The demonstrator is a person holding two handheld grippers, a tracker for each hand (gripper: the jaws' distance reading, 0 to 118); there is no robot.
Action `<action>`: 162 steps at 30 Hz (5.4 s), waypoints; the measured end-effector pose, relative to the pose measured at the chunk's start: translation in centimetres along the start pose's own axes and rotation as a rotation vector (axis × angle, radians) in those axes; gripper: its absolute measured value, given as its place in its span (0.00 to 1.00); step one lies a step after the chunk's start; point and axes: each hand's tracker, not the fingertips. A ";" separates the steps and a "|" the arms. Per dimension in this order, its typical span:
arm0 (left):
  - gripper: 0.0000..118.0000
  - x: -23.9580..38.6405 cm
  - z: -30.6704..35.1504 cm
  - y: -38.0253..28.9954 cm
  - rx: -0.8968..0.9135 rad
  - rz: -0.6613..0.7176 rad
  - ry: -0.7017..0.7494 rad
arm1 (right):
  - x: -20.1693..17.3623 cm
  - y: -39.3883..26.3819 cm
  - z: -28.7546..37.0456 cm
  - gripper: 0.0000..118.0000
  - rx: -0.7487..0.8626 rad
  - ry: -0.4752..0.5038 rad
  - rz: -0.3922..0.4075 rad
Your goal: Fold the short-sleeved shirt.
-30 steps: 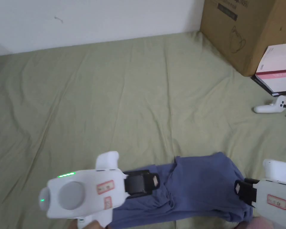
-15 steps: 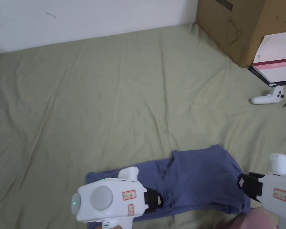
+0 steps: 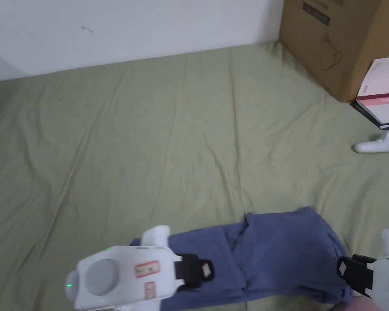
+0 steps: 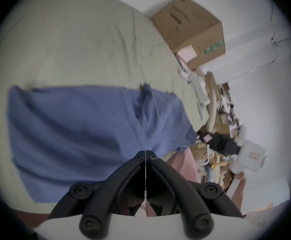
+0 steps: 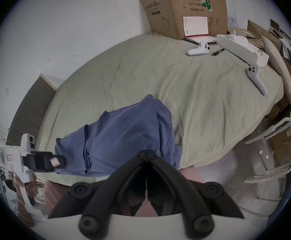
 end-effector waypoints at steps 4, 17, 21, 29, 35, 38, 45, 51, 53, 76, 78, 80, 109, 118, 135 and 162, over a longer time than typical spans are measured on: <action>1.00 -4.6 5.0 0.4 0.064 0.073 0.021 | -0.6 -0.1 -0.3 0.00 -0.012 0.026 0.012; 0.96 -12.9 2.9 -0.3 0.053 0.295 -0.022 | -3.3 0.8 -2.1 0.00 -0.062 0.027 0.077; 0.67 -13.6 1.9 0.4 0.075 0.406 -0.146 | -3.4 1.1 -2.8 0.00 -0.077 0.029 0.081; 0.10 -14.1 2.9 0.8 0.018 0.304 -0.065 | -5.3 1.1 -3.0 0.00 -0.115 0.031 0.138; 0.10 -16.0 8.9 1.5 0.050 0.226 0.032 | -6.6 1.4 -2.7 0.00 -0.113 0.016 0.169; 0.10 -17.1 12.2 1.2 0.097 0.245 0.116 | -7.2 1.4 -3.2 0.00 -0.124 0.030 0.162; 0.10 -18.7 17.2 0.0 0.152 0.304 0.212 | -8.9 0.7 -4.0 0.00 -0.147 0.056 0.190; 0.10 -14.1 17.1 1.2 0.164 0.237 0.295 | -8.7 0.5 -4.4 0.00 -0.157 0.079 0.205; 0.10 -11.5 17.2 2.4 0.190 0.181 0.273 | -8.2 0.6 -4.1 0.00 -0.149 0.083 0.205; 0.99 2.6 -4.0 4.5 -0.120 -0.109 0.021 | 0.3 -0.1 -2.0 0.00 -0.102 -0.019 0.054; 0.93 1.9 -2.6 4.9 -0.102 -0.091 0.015 | 0.6 0.0 -2.1 0.00 -0.097 -0.013 0.042; 0.86 0.6 -0.9 5.2 -0.065 -0.044 0.039 | 0.4 0.0 -2.2 0.00 -0.094 -0.012 0.040; 0.01 5.0 -12.6 0.3 -0.311 -0.120 0.021 | -1.0 0.0 -2.8 0.00 -0.072 0.002 0.072; 0.00 5.6 -6.2 1.0 -0.192 -0.182 -0.081 | -2.0 0.5 -1.9 0.00 -0.063 0.014 0.079; 0.00 -9.2 8.4 -0.6 0.090 0.134 0.167 | -16.1 2.1 -11.7 0.00 -0.208 0.202 0.363; 0.70 -12.3 -2.9 2.9 -0.028 0.351 -0.313 | -14.9 0.6 -15.2 0.00 -0.260 0.162 0.288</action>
